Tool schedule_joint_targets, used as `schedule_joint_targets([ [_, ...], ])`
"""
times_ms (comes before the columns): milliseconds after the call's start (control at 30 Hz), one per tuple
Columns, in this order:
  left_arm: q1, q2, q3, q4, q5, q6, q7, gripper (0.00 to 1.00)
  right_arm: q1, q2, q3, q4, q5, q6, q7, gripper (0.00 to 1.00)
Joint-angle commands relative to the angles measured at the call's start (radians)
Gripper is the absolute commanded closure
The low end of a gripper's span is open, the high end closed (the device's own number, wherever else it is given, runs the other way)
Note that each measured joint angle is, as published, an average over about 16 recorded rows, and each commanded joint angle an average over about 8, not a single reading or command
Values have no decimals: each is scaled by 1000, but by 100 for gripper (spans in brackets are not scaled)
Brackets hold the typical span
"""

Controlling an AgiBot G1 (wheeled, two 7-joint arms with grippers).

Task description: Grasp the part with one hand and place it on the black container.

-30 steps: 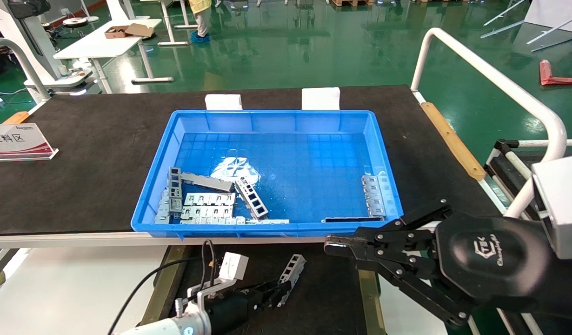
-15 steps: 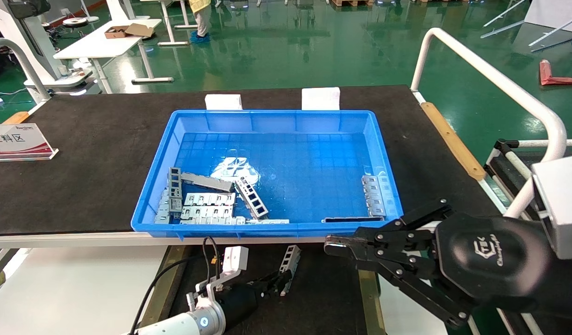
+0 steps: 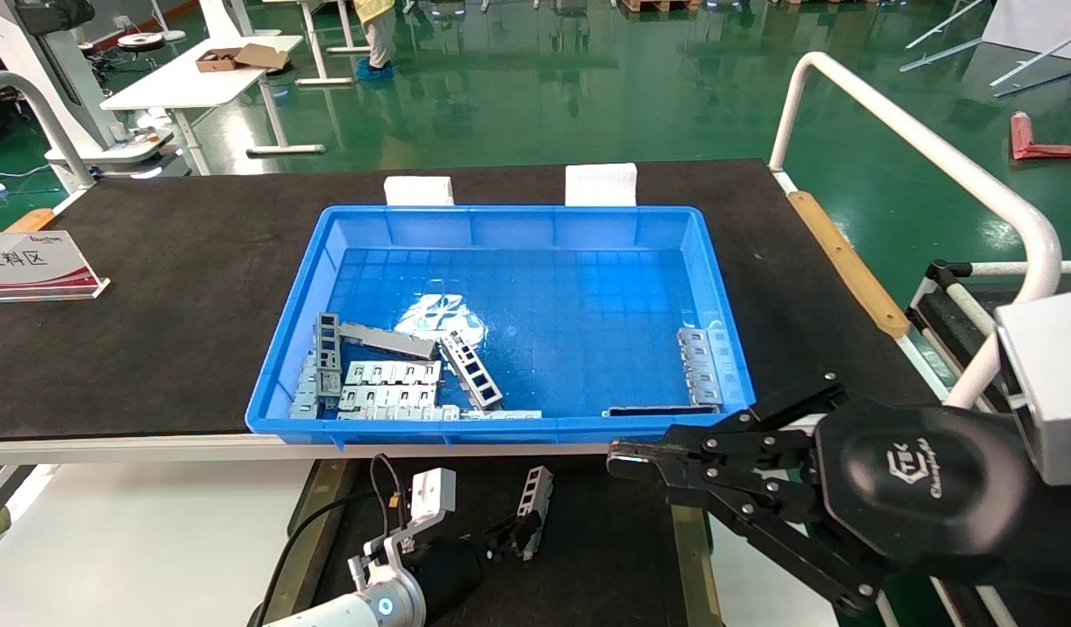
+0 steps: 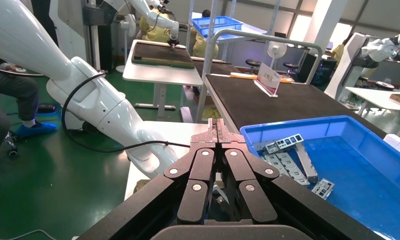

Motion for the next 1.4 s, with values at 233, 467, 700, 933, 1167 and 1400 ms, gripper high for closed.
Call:
schedule_joint_targets([
  [233,-2,-2,22,-6,-10,-19,-32,0,0,0,0,0,0,0,0,0],
  [467,-7,-4,31,-15,-3,-21,-30,0,0,0,0,0,0,0,0,0],
  [700,-6,-38,22,-65,36,-15,29,0,0,0,0,0,0,0,0,0],
  [933,20,-135,-7,-180,89,61,135,0,0,0,-1,0,0,0,0,0],
  [1167,55,-234,-49,-293,120,157,246,0,0,0,-1,0,0,0,0,0],
  [1400,88,-312,-92,-373,132,251,348,0,0,0,-1,0,1,0,0,0],
])
